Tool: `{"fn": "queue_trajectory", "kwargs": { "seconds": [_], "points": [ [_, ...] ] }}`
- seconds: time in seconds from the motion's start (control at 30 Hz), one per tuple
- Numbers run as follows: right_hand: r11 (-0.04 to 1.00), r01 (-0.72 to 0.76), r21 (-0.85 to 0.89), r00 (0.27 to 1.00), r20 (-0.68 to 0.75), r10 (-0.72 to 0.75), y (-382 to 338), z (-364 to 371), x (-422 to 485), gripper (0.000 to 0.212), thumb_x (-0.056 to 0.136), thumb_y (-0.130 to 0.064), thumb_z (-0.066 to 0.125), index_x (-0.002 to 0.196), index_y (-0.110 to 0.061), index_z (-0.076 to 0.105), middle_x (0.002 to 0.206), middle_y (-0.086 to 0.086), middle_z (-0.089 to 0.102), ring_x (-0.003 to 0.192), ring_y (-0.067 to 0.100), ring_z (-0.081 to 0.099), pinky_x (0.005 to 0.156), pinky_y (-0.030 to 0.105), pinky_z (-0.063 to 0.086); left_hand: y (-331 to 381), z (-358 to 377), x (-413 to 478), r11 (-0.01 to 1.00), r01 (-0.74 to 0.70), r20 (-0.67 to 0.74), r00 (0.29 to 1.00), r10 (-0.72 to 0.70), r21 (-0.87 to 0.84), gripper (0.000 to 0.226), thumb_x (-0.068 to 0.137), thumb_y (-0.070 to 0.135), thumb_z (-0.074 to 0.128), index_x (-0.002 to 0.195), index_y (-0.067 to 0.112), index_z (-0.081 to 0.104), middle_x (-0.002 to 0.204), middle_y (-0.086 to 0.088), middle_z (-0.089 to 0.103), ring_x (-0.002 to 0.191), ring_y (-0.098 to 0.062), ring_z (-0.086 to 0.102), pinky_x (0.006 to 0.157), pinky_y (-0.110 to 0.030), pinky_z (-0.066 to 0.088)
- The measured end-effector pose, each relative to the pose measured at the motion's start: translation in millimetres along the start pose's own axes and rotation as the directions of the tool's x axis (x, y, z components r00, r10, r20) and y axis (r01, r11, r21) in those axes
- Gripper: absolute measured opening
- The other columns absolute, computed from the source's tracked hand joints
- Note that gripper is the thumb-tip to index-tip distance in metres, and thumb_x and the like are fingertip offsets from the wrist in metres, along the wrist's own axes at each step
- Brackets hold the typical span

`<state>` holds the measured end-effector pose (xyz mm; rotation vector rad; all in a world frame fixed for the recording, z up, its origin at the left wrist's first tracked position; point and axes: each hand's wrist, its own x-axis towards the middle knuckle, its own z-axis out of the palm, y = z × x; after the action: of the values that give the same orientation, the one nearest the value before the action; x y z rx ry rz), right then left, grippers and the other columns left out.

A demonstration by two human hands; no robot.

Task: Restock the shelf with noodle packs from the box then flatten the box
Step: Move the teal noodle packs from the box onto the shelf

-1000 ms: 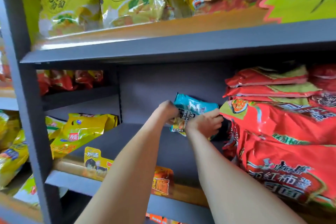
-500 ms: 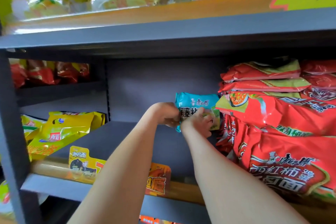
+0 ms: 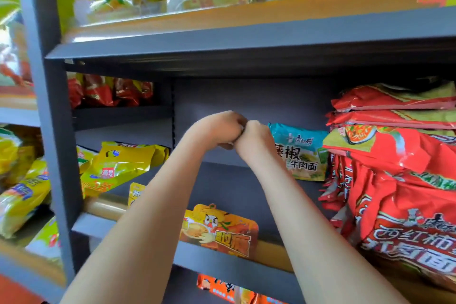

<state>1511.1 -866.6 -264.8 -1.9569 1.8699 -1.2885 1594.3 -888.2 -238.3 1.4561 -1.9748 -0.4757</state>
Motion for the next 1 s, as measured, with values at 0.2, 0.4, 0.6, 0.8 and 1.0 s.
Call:
{"fn": "queue_trajectory", "kwargs": {
  "seconds": [0.2,0.4,0.6,0.8,1.0],
  "points": [
    [0.935,0.338,0.107,0.932,0.098,-0.348,-71.8,7.7,-94.3,0.019,0.089,-0.012,0.047,0.104,-0.015,0.059,0.105,0.008,0.061,0.085,0.029,0.050,0.065,0.027,0.032,-37.9,-51.0,-148.9,1.000,0.016,-0.397,0.918,-0.016,-0.003,0.021,0.088,0.014,0.054,0.106,0.017,0.065,0.096,-0.014,0.070,0.094,-0.031,0.065,0.085,-0.045,0.053],
    [0.711,0.581,0.396,0.694,0.217,-0.687,-85.9,83.9,-224.3,0.016,0.090,-0.007,0.042,0.102,-0.012,0.051,0.109,0.009,0.060,0.106,0.028,0.052,0.066,0.027,0.021,-109.8,-27.2,-299.6,0.933,0.355,-0.648,0.724,-0.236,0.058,0.020,0.093,0.014,0.050,0.105,0.017,0.066,0.094,-0.004,0.071,0.091,-0.021,0.063,0.080,-0.033,0.047],
    [0.710,0.491,0.505,0.542,0.461,-0.702,-57.6,169.7,-311.0,0.025,0.086,-0.001,0.045,0.109,-0.006,0.055,0.113,0.012,0.057,0.109,0.029,0.051,0.084,0.031,0.034,-182.0,29.4,-386.0,0.701,0.713,-0.583,0.578,-0.571,0.020,0.024,0.098,0.021,0.045,0.090,0.003,0.059,0.080,-0.006,0.062,0.075,-0.023,0.051,0.056,-0.017,0.035],
    [0.791,0.411,0.453,0.165,0.817,-0.553,1.7,258.8,-393.0,0.022,0.087,-0.006,0.048,0.108,-0.004,0.052,0.115,0.017,0.055,0.108,0.035,0.054,0.084,0.037,0.044,-267.3,103.1,-440.5,0.345,0.925,-0.308,0.378,-0.873,0.159,0.025,0.090,0.012,0.045,0.107,0.005,0.062,0.106,-0.010,0.067,0.098,-0.028,0.061,0.070,-0.028,0.042],
    [0.749,0.561,0.353,-0.149,0.933,-0.328,80.3,312.4,-456.3,0.031,0.088,-0.007,0.051,0.119,-0.007,0.048,0.123,0.011,0.049,0.113,0.031,0.051,0.086,0.038,0.044,-342.9,238.1,-525.5,0.093,0.992,-0.038,0.097,-0.995,0.086,0.040,0.083,0.034,0.063,0.113,0.009,0.056,0.118,-0.009,0.061,0.106,-0.024,0.058,0.076,-0.027,0.042]
  ]
}}
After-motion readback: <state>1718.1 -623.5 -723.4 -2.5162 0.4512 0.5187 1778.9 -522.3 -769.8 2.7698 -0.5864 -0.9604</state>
